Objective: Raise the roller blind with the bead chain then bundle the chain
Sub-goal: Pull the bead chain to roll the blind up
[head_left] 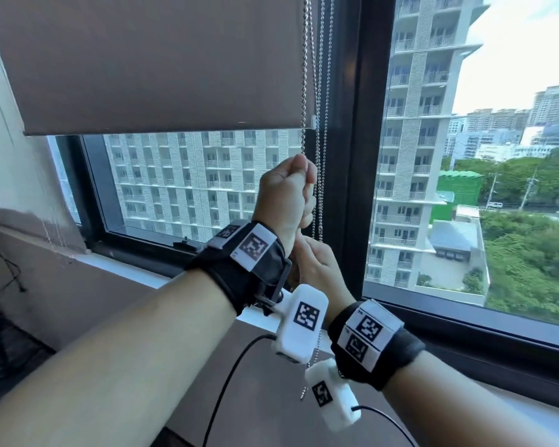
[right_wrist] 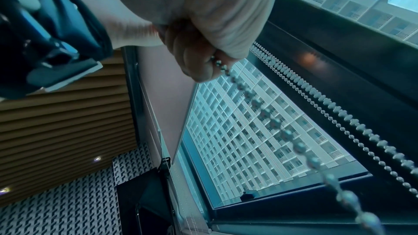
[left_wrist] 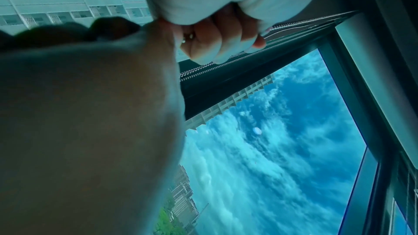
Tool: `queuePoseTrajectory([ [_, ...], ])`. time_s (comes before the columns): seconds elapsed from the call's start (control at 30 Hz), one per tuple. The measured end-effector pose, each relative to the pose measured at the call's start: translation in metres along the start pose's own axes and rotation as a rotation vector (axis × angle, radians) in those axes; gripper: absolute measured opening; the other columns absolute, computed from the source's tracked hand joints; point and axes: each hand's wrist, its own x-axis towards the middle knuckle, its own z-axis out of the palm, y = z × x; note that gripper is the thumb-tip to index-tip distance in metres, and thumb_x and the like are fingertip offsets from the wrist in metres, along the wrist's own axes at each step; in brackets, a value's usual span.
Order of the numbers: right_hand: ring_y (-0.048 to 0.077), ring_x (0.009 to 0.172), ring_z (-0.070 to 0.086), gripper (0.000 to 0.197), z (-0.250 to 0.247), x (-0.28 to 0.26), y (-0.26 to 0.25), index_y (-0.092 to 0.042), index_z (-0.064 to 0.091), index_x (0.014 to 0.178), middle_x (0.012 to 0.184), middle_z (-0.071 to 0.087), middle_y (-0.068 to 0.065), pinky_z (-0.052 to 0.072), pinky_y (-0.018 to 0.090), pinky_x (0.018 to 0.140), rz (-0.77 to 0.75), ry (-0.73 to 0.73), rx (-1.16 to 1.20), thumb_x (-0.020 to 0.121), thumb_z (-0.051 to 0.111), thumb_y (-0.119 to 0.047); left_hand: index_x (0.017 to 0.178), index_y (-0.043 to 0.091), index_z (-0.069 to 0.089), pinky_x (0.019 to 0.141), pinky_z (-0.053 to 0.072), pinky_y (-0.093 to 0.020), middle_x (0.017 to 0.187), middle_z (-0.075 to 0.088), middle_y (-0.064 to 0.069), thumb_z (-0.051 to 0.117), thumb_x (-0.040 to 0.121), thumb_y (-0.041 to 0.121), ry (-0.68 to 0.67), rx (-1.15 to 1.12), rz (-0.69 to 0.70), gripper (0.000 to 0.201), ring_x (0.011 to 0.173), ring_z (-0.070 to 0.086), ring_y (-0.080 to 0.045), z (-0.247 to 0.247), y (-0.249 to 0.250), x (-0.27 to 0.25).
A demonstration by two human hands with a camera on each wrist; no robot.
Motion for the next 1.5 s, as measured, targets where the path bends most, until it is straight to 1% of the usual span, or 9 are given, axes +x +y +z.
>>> queuePoseTrajectory([
  [0.13, 0.013, 0.045, 0.029, 0.039, -0.009, 0.007, -0.005, -0.023, 0.046, 0.052, 0.052, 0.036, -0.001, 0.021, 0.027, 0.044, 0.087, -0.072, 0.068, 0.090, 0.044, -0.013, 0.064, 0.014, 0.043, 0.040, 0.008, -0.021, 0.045, 0.029, 0.005, 0.034, 0.102, 0.021, -0.005, 0.012, -0.010, 0.040, 0.034, 0.018, -0.008, -0.003, 0.003, -0.001],
  [0.2, 0.018, 0.045, 0.042, 0.018, -0.014, 0.013, -0.016, -0.014, 0.058, 0.068, 0.058, 0.046, 0.006, 0.032, 0.027, 0.045, 0.077, -0.066, 0.029, 0.072, 0.041, -0.011, 0.064, 0.014, 0.043, 0.042, 0.007, -0.023, 0.043, 0.028, 0.006, 0.033, 0.102, 0.022, -0.006, 0.004, -0.017, 0.040, 0.034, 0.017, -0.008, -0.005, 0.002, -0.001],
  [0.33, 0.010, 0.058, 0.054, 0.033, -0.020, 0.033, -0.046, 0.000, 0.056, 0.089, 0.069, 0.053, 0.004, 0.047, 0.026, 0.055, -0.052, -0.046, 0.050, 0.061, 0.040, -0.007, 0.062, 0.015, 0.045, 0.040, 0.015, -0.019, 0.045, 0.027, 0.002, 0.035, 0.101, 0.022, 0.012, 0.004, -0.028, 0.041, 0.036, 0.020, -0.011, -0.006, -0.003, -0.004],
  [0.63, 0.025, 0.060, 0.055, 0.038, -0.015, 0.068, -0.116, 0.005, 0.061, 0.107, 0.073, 0.060, 0.016, 0.045, 0.033, 0.054, -0.145, -0.007, 0.091, 0.093, 0.035, -0.020, 0.060, 0.015, 0.045, 0.042, 0.007, -0.022, 0.043, 0.027, 0.002, 0.033, 0.094, 0.002, -0.008, 0.062, -0.087, 0.039, 0.034, 0.017, -0.010, -0.014, -0.024, -0.025],
  [0.9, 0.011, 0.039, 0.028, 0.040, 0.005, 0.074, -0.132, -0.015, 0.049, 0.072, 0.055, 0.035, 0.000, 0.024, 0.020, 0.039, -0.081, 0.023, 0.165, 0.104, 0.034, -0.034, 0.052, 0.021, 0.050, 0.053, 0.013, -0.039, 0.059, 0.034, -0.006, 0.040, 0.095, 0.017, -0.023, 0.153, -0.063, 0.044, 0.052, 0.025, -0.019, -0.020, -0.040, -0.036],
  [1.07, 0.010, 0.034, 0.023, 0.043, 0.010, 0.071, -0.124, -0.020, 0.035, 0.063, 0.053, 0.029, 0.000, 0.020, 0.016, 0.038, -0.100, 0.089, 0.129, 0.103, 0.037, -0.033, 0.049, 0.023, 0.055, 0.056, 0.023, -0.030, 0.060, 0.046, -0.001, 0.040, 0.095, 0.002, -0.029, 0.113, -0.068, 0.053, 0.056, 0.030, -0.016, -0.021, -0.046, -0.043],
  [1.27, 0.010, 0.038, 0.022, 0.043, 0.006, 0.059, -0.106, -0.020, 0.032, 0.062, 0.055, 0.025, 0.003, 0.018, 0.015, 0.037, -0.110, 0.096, 0.109, 0.104, 0.035, -0.031, 0.073, 0.013, 0.065, 0.049, 0.032, -0.025, 0.055, 0.047, -0.007, 0.039, 0.101, 0.014, -0.091, 0.136, -0.139, 0.038, 0.047, 0.040, -0.015, -0.032, -0.051, -0.047],
  [1.37, 0.008, 0.035, 0.021, 0.044, 0.001, 0.053, -0.091, -0.019, 0.032, 0.062, 0.054, 0.024, 0.002, 0.019, 0.015, 0.035, -0.112, 0.084, 0.114, 0.105, 0.035, -0.028, 0.089, 0.006, 0.064, 0.064, 0.053, -0.035, 0.067, 0.068, -0.009, 0.040, 0.101, 0.024, -0.108, 0.020, -0.184, 0.033, 0.059, 0.064, -0.022, -0.037, -0.046, -0.042],
  [1.5, 0.006, 0.035, 0.029, 0.047, -0.003, 0.043, -0.066, -0.017, 0.037, 0.059, 0.049, 0.033, -0.002, 0.026, 0.019, 0.037, -0.146, 0.110, -0.011, 0.105, 0.037, -0.026, 0.094, 0.003, 0.064, 0.075, 0.055, -0.033, 0.070, 0.070, -0.004, 0.033, 0.102, 0.033, -0.012, -0.011, -0.134, 0.044, 0.074, 0.068, -0.019, -0.033, -0.033, -0.029],
])
